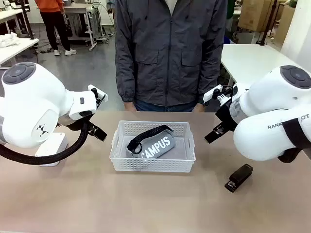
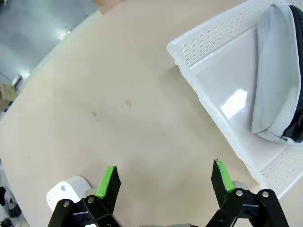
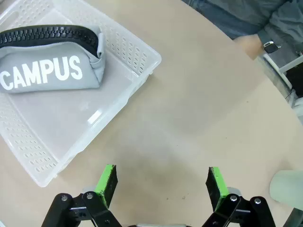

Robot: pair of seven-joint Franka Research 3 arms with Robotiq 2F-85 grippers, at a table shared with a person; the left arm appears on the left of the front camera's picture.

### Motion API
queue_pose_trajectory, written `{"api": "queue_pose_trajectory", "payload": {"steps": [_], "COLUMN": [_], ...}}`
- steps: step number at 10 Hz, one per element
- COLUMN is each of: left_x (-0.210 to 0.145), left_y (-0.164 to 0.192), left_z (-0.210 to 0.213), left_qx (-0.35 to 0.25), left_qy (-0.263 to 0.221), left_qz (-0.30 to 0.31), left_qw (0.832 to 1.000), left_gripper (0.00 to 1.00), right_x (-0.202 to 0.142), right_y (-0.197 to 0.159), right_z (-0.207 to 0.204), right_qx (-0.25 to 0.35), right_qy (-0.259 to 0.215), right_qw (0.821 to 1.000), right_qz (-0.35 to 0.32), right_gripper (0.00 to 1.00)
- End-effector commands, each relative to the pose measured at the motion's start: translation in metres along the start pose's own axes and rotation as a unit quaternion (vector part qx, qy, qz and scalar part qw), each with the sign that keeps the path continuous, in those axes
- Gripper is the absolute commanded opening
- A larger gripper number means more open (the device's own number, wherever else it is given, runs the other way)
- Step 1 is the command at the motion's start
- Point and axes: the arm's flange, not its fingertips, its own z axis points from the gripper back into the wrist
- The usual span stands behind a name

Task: Efficiently arrange items inside the basket to fit them all.
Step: Pick up the Digital clock and place it inside the Organizing basket.

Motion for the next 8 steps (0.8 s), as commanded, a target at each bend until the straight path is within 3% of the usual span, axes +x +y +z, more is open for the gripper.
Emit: {"api": "queue_pose_trajectory", "payload": {"steps": [1, 8], "left_x": [0.0000, 0.0000], "left_y": [0.0000, 0.0000], "left_z": [0.0001, 0.0001], "left_qx": [0.000, 0.000], "left_qy": [0.000, 0.000], "left_qz": [0.000, 0.000], "left_qw": [1.000, 1.000], "left_gripper": [1.00, 1.00], "right_x": [0.0001, 0.0001], "right_y": [0.0000, 0.0000], "right_z": [0.0002, 0.0002], "right_qx": [0.000, 0.000], "right_qy": [0.000, 0.000], "right_qw": [1.000, 1.000], "right_qz": [0.000, 0.000], "right_gripper": [1.00, 1.00]}}
